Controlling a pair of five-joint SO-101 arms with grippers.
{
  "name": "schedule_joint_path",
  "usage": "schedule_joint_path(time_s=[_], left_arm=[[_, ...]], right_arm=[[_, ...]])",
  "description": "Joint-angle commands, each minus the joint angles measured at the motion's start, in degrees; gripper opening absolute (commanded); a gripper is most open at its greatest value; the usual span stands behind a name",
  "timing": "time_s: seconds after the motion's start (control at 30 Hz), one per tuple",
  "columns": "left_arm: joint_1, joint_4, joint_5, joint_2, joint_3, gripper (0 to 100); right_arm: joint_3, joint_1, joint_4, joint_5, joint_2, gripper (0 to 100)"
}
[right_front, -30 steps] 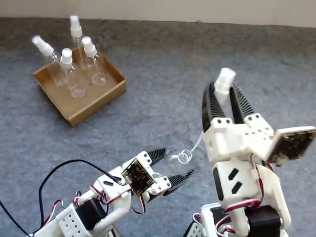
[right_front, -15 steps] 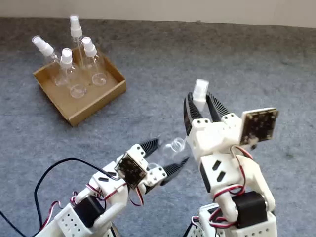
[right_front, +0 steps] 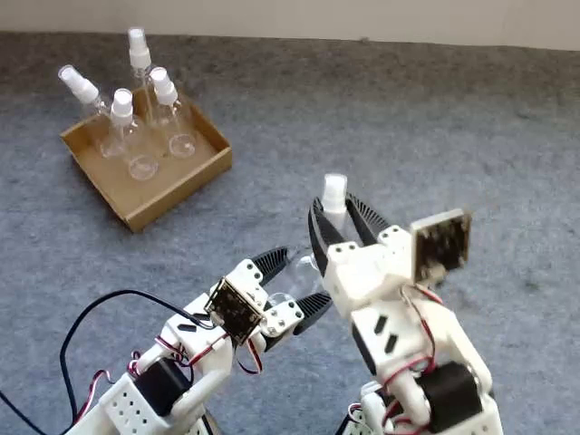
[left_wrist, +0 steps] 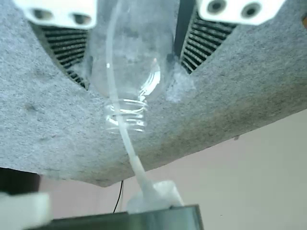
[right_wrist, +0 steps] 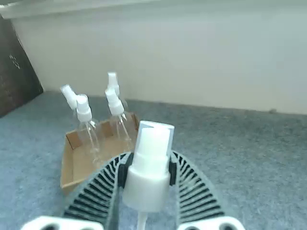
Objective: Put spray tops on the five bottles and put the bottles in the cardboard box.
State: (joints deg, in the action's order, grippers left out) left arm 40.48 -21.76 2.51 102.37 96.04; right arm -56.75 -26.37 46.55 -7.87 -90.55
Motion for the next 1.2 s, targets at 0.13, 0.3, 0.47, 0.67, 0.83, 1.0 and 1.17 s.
schedule_joint_path(time_s=[0.13,0.3,0.47,0.67,0.83,1.0,1.17], left_arm=[[-0.84,4.13,0.79,1.27,1.1,4],[-3.21,5.98,0.97,1.27,1.1,4],[-5.67,6.42,8.35,1.27,1.1,4],[-6.46,6.42,9.58,1.27,1.1,4],[-6.73,6.42,9.49,1.27,1.1,4],[-6.73,6.33,9.41,1.27,1.1,4],[-6.73,6.15,9.41,1.27,1.1,4]], right_arm=[[-2.95,-1.1,1.89,0.35,-6.73,1.0],[-4.0,-1.19,1.98,0.35,-7.16,1.0],[-4.0,-5.76,5.32,0.35,-7.16,1.0],[-4.0,-8.75,6.9,7.74,-7.16,1.0],[-3.47,-8.57,11.74,8.26,-7.16,4.7],[-3.47,-8.48,12.09,8.26,-7.16,15.5],[-3.38,-8.75,14.55,11.87,-7.16,15.9]])
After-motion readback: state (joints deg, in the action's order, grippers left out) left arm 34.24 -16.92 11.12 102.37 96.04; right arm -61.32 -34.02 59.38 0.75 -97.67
